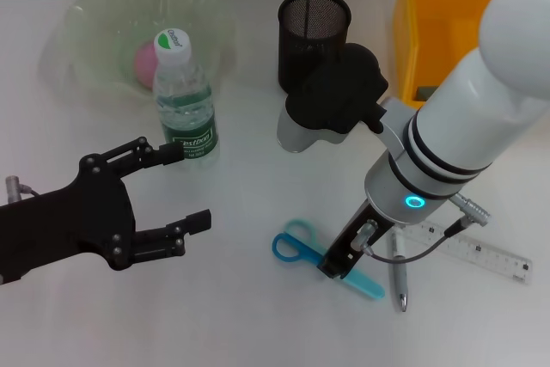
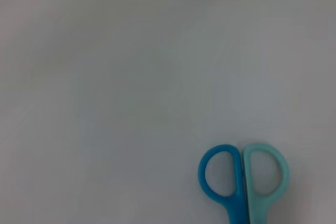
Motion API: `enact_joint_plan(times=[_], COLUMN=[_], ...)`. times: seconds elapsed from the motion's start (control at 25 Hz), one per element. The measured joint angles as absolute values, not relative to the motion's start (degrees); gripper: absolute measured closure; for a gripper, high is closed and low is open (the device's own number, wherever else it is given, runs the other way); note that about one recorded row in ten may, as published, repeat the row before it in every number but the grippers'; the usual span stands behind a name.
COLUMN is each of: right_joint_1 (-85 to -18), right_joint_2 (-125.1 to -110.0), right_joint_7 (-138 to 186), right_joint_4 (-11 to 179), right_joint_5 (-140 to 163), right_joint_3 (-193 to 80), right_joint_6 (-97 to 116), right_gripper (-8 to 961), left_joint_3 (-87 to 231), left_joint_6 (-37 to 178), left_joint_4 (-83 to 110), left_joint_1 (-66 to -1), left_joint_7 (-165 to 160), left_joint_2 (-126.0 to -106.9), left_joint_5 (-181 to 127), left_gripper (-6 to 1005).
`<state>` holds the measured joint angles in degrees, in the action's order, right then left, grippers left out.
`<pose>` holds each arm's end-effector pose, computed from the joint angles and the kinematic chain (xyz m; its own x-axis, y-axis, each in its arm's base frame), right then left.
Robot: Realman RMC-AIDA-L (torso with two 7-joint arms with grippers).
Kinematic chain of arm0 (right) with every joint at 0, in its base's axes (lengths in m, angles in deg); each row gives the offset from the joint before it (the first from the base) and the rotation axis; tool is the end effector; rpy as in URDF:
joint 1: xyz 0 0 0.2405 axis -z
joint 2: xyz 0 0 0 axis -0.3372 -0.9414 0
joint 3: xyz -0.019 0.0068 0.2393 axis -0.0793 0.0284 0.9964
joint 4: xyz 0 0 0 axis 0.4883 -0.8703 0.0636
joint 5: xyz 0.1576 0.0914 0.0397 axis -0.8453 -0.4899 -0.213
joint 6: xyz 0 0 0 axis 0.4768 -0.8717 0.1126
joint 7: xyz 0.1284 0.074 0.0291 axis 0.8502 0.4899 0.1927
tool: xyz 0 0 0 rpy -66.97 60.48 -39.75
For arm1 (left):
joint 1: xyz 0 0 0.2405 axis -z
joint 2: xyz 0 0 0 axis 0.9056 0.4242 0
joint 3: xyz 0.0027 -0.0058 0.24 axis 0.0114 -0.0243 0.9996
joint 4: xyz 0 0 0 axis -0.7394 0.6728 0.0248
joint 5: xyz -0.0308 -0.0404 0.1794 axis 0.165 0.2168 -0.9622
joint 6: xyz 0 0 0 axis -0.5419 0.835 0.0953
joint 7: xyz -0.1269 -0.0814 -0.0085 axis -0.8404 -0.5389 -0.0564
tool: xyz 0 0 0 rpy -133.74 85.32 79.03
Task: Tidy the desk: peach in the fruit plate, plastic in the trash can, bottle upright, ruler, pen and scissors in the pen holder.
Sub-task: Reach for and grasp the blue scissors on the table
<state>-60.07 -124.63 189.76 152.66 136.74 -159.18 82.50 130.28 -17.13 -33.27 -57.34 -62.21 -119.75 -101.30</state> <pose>0.1399 0.2767 -0.0926 0.6918 -0.6162 0.3764 -0.5337 -0.7875 -0.3082 -0.2442 0.2230 0.0135 0.7799 0.0274 0.6252 0.2429 -0.9340 -0.2620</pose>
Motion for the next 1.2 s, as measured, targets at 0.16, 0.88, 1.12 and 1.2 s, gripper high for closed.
enact_joint_plan(times=[0.16, 0.88, 1.12, 1.2], right_joint_1=[-59.9, -54.1, -54.1, -54.1], right_joint_2=[-124.62, -124.11, -124.24, -124.35], right_joint_7=[189.7, 187.3, 187.3, 187.6], right_joint_4=[152.9, 164.5, 164.5, 164.6], right_joint_5=[136.7, 137.7, 137.9, 137.9], right_joint_3=[-158.7, -146.9, -148.7, -150.4], right_joint_6=[82.5, 84.2, 86.4, 86.2], right_gripper=[749, 775, 787, 774], left_joint_3=[130.1, 129.9, 128.9, 128.4], left_joint_6=[-17.3, -17.5, -18.3, -18.7], left_joint_4=[-33.3, -33.3, -33.3, -33.3], left_joint_1=[-57.3, -57.3, -57.3, -57.3], left_joint_7=[-62.2, -62.1, -62.1, -62.1], left_joint_2=[-119.75, -119.75, -119.75, -119.75], left_joint_5=[-101.3, -101.2, -101.1, -101.1], left_gripper=[152, 152, 152, 152])
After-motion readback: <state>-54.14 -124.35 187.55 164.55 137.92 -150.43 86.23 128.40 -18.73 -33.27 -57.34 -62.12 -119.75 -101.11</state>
